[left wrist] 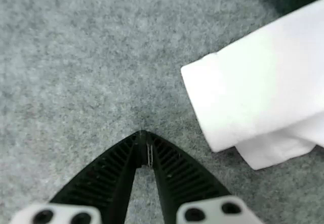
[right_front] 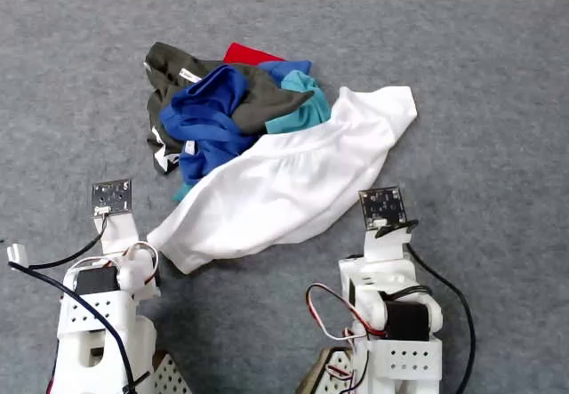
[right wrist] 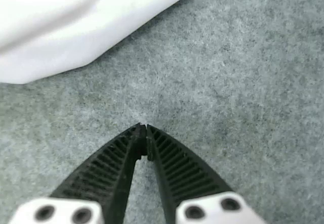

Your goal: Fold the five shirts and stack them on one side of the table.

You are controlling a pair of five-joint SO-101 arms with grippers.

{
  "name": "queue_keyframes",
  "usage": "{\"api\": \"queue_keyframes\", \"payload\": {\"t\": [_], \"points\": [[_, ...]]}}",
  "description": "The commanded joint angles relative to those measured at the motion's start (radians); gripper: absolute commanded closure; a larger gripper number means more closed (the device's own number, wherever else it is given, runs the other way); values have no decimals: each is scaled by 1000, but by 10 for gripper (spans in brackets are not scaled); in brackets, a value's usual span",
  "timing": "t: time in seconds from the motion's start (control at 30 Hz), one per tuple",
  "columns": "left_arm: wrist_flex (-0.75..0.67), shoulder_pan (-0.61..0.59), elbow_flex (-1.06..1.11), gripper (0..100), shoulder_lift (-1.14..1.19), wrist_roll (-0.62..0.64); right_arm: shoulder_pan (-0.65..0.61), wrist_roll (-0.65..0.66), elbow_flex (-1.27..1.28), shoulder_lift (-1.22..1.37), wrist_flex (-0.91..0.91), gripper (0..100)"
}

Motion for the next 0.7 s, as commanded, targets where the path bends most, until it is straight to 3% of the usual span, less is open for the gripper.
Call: {"api": "queue_keyframes", "payload": {"t": [0.0,0.4,0.53,0.67], "points": [[-2,12,0,980,1,6,-12,11,1,-110,-18,991],[-2,12,0,980,1,6,-5,15,-44,-110,-40,990],[-2,12,0,980,1,6,-7,109,-168,-102,-115,989],[-2,14,0,980,1,5,-8,112,-289,-97,-226,989]]}}
